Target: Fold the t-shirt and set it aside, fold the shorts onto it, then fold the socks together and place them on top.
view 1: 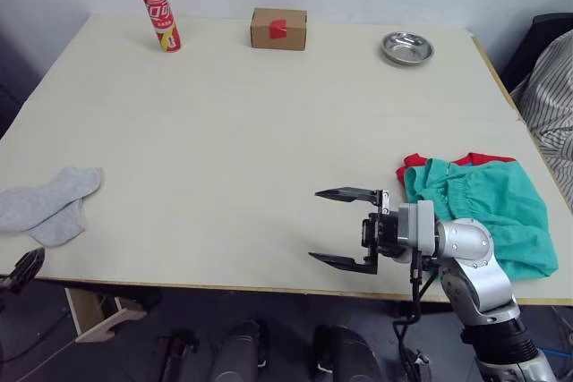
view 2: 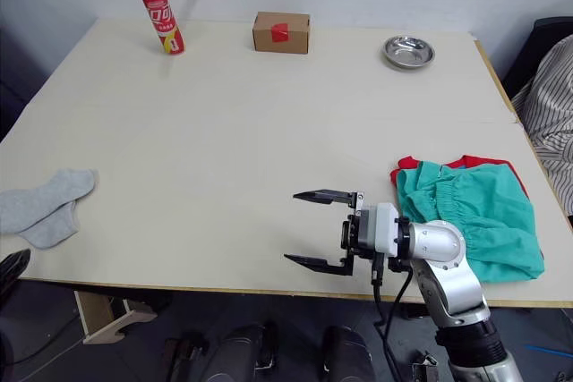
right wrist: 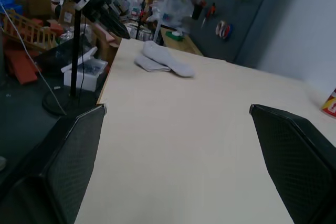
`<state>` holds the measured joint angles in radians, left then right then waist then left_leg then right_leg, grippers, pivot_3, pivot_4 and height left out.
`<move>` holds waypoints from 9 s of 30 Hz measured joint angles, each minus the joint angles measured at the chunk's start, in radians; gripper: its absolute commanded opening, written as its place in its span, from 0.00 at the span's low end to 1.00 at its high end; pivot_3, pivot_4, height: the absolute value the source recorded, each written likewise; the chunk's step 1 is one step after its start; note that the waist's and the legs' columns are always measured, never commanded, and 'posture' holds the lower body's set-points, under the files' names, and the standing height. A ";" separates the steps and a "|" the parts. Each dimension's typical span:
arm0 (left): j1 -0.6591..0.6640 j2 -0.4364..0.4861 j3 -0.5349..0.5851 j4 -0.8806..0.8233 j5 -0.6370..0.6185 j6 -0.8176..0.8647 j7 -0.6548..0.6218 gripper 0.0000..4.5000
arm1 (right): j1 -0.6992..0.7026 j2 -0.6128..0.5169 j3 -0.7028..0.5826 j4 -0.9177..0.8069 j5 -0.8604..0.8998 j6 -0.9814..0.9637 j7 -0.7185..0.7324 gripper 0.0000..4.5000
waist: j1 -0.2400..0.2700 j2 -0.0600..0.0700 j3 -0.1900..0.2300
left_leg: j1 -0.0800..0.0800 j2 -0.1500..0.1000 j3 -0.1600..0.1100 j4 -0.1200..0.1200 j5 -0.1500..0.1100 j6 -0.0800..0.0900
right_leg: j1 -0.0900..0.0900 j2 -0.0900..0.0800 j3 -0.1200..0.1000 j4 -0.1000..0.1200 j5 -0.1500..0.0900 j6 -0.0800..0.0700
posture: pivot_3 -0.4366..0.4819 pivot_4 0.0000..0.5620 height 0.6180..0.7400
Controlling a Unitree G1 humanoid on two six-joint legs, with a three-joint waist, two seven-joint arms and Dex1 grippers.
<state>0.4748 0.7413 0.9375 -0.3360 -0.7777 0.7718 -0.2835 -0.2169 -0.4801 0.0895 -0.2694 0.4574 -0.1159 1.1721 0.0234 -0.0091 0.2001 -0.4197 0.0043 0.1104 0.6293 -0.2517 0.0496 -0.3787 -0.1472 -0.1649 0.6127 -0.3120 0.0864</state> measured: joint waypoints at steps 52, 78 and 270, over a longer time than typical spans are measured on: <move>-0.956 -0.345 -1.255 0.160 0.366 -0.020 -0.410 0.51 | 0.282 -0.183 -0.208 0.073 -0.122 -0.076 -0.158 1.00 | 0.001 -0.001 -0.001 | 0.004 0.000 0.010 0.004 0.010 0.006 | -0.003 0.000 0.008 0.013 0.001 0.001 | 0.48 0.27 1.00; -1.217 -0.251 -1.079 0.838 0.555 -0.427 -0.676 0.62 | 0.002 -0.063 0.124 0.121 -0.372 0.143 -0.314 0.64 | -0.007 -0.001 0.000 | 0.007 -0.001 0.010 0.003 0.008 0.007 | 0.002 0.002 0.007 0.014 0.001 0.002 | 0.48 0.27 1.00; -0.795 -0.170 -0.999 0.318 0.343 -0.270 -0.670 0.01 | -0.108 0.211 0.258 0.187 -0.288 0.338 -0.422 0.01 | -0.050 -0.004 0.001 | 0.012 -0.001 0.031 -0.011 0.011 0.004 | -0.014 0.001 0.030 0.016 0.001 0.001 | 0.48 0.27 1.00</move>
<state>-0.3200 0.5712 -0.0619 -0.0176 -0.4342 0.5015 -0.9538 -0.3246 -0.2693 0.3480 -0.0822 0.1697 0.2220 0.7505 -0.0267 -0.0129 0.2016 -0.4073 0.0034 0.1412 0.6180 -0.2407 0.0536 -0.3927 -0.1459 -0.1347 0.6288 -0.3109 0.0876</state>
